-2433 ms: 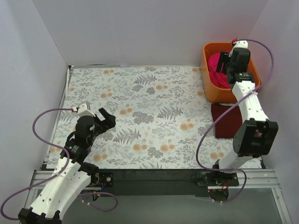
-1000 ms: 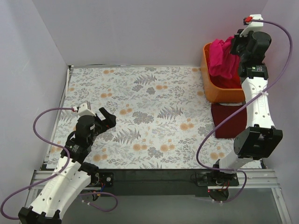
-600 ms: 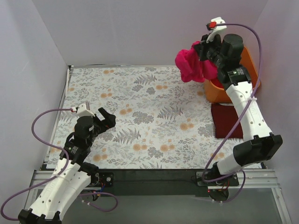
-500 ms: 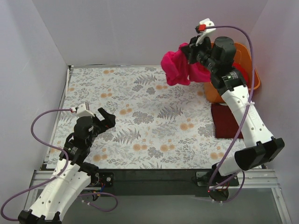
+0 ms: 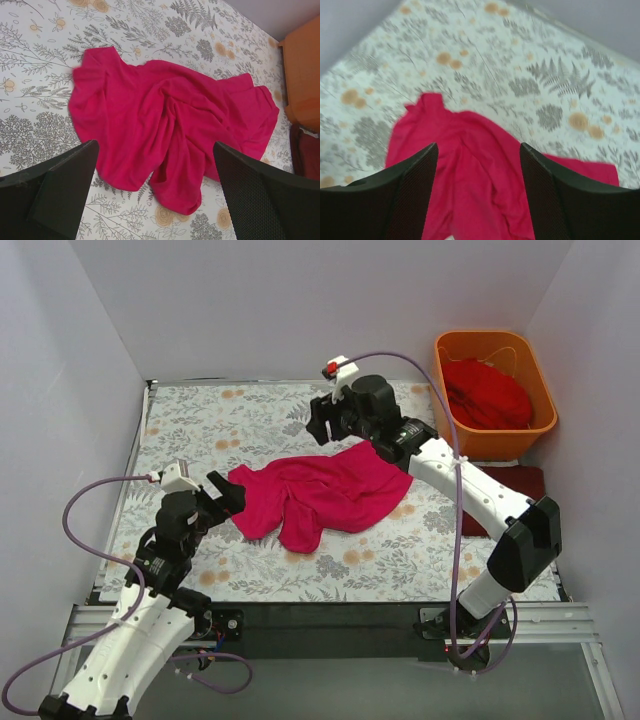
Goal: Fold and stack the t-shirts
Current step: Move the tshirt to the center of the board, then flatten the tshirt out
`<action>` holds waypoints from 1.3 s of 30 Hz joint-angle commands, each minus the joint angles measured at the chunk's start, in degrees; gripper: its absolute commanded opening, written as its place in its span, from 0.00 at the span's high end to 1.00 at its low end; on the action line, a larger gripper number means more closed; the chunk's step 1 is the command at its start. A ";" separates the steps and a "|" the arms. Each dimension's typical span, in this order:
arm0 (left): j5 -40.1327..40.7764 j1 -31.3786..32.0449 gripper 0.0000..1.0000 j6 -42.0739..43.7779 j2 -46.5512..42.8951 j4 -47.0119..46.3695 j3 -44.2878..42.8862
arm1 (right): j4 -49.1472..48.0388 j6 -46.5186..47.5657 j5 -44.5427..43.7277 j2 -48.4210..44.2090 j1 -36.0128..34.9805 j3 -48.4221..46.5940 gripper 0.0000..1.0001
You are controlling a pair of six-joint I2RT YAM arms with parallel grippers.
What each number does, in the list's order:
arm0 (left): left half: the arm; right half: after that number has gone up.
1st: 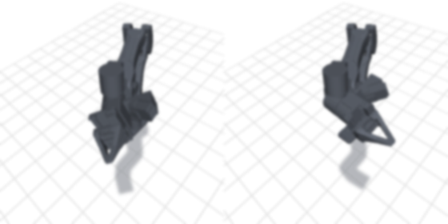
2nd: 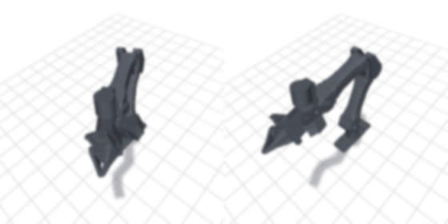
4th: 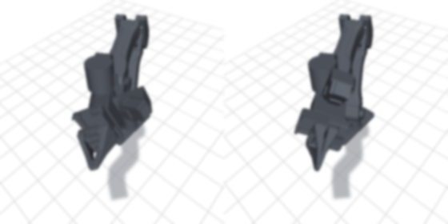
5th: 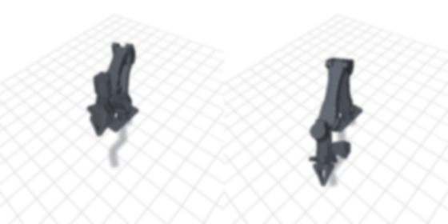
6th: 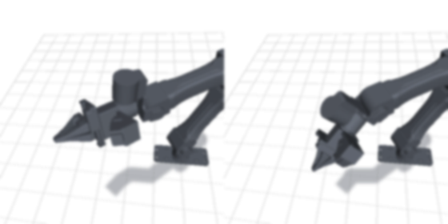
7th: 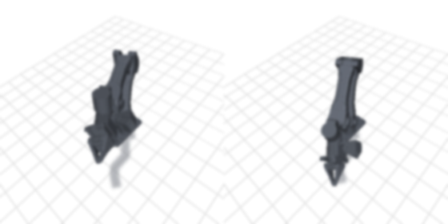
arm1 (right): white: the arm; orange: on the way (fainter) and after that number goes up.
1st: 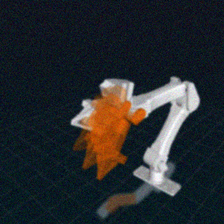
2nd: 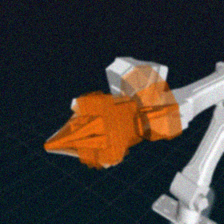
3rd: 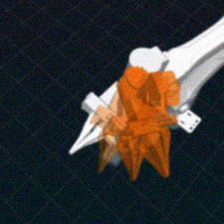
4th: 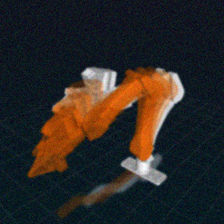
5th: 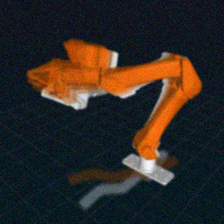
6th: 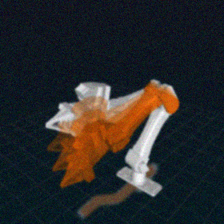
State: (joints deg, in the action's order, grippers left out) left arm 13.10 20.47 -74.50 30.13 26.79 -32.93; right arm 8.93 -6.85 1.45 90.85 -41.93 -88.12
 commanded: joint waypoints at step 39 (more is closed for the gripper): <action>-5.10 -9.74 0.38 -0.12 56.44 -2.09 -14.71 | 10.40 1.50 9.26 2.67 5.20 35.11 0.46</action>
State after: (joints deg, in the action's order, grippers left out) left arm 8.95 11.81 -76.64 85.82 25.08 -46.09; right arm 16.58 -3.62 8.34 94.35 -36.14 -53.63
